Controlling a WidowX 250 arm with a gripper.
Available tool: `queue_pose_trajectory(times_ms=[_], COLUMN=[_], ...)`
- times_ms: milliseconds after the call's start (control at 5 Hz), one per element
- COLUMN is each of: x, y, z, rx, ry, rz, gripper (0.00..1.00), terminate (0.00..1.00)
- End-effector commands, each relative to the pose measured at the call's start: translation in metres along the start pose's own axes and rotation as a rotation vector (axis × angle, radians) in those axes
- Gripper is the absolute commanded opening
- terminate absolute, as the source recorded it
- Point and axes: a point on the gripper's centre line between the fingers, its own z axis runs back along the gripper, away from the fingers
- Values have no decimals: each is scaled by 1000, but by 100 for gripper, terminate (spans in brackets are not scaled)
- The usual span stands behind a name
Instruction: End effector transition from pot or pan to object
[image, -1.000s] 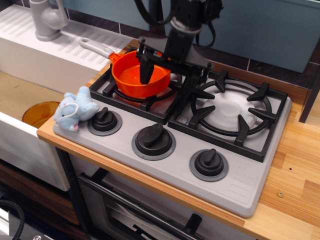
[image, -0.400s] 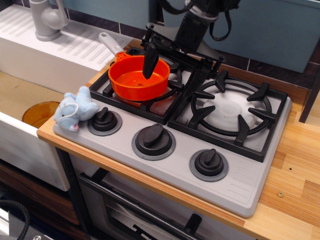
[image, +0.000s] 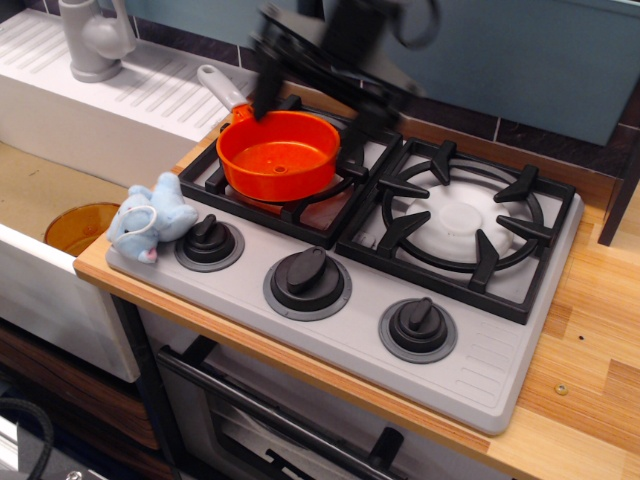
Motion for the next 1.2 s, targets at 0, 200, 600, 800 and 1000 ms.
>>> queue_pose_trajectory(times_ms=[0,200,600,800,1000], x=[-9,-8,-6,-10,-12], y=[36,42,55,57,56], z=[1,-16,-41,-48,-52], rx=[3,-16,-48,-40,-42], ry=[-72,-78,-90,-101,-90], rz=[-13,-33,-68,-65,-46], gripper=[100,100,100,100,100], terminate=[0,0,0,0,0])
